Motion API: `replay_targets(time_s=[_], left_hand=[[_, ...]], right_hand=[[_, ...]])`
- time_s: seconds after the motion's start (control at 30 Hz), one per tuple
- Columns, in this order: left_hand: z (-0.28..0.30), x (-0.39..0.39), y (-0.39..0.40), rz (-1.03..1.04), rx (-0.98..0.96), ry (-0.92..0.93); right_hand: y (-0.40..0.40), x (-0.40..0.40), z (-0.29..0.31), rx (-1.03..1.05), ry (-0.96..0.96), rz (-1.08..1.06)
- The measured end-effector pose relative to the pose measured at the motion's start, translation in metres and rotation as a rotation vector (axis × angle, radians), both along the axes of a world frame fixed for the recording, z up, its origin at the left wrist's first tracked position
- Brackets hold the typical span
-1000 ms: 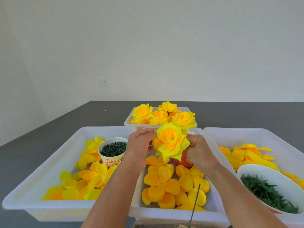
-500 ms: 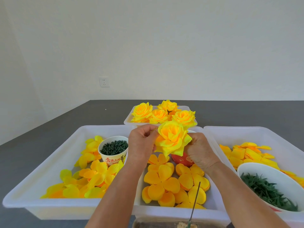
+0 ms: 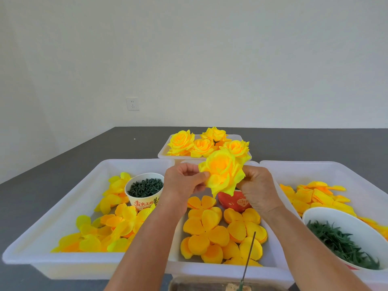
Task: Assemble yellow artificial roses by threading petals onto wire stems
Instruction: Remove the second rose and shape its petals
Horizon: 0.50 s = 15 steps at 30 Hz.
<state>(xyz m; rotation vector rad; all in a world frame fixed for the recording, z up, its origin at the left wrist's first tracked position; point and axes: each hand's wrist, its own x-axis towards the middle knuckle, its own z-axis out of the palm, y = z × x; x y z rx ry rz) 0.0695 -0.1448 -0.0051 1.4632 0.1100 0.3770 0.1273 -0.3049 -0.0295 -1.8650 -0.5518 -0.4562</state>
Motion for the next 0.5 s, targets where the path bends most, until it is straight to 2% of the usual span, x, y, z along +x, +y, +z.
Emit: replay_targets(time_s=[0.13, 0.27, 0.3, 0.43, 0.5], left_hand=[[-0.0036, 0.0003, 0.0047, 0.013, -0.057, 0.11], [-0.0032, 0.0023, 0.0024, 0.136, 0.219, -0.012], [-0.0023, 0.0023, 0.0013, 0.144, 0.237, -0.046], [0.0012, 0.001, -0.0031, 0.099, 0.041, -0.102], [0.0011, 0.001, -0.0041, 0.085, 0.056, -0.085]], right_hand=[[0.0013, -0.0011, 0.0, -0.047, -0.059, 0.005], [0.0013, -0.0057, 0.0012, -0.067, -0.068, 0.004], [0.0011, -0.0064, 0.0013, -0.076, -0.064, 0.004], [0.0031, -0.0075, 0.002, -0.092, -0.085, 0.013], [0.0034, -0.0088, 0.0023, -0.088, -0.115, 0.031]])
